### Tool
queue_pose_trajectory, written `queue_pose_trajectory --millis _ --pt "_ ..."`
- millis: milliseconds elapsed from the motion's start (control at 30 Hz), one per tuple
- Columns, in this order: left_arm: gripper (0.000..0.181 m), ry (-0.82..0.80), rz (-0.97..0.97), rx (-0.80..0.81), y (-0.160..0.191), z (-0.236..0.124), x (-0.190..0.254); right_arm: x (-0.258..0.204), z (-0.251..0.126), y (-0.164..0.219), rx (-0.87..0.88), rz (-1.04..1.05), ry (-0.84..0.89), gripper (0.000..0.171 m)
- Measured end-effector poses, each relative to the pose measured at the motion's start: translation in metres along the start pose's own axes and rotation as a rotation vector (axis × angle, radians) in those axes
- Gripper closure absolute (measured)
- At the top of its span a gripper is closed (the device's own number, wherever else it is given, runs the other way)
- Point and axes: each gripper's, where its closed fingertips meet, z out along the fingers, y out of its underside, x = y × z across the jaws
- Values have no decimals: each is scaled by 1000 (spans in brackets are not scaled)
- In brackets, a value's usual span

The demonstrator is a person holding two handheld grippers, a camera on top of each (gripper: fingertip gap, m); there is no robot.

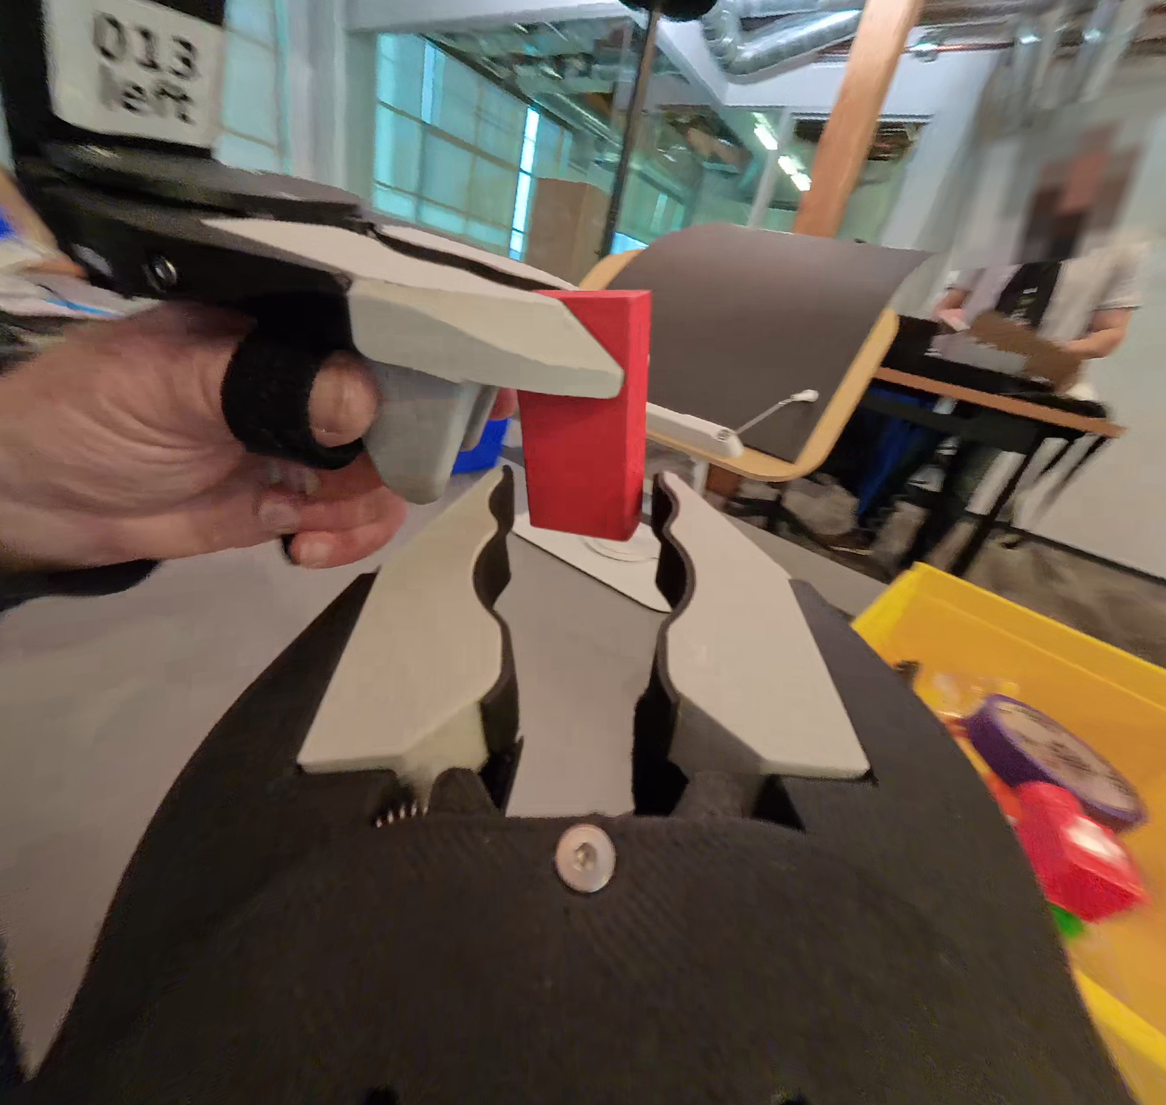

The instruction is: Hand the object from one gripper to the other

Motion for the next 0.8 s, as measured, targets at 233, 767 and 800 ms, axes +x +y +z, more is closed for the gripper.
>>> queue_pose_trajectory --millis 233,767,800 --pt "164 480 226 -103 7 -19 42 -36 -21 -9 28 356 -601 118" --pt "164 1216 212 -187 10 -81 105 -124 -76 -20 -29 635 -1510 130" --pt "164 1239 205 -190 10 -84 107 -127 -78 -19 -27 608 -1518 133"
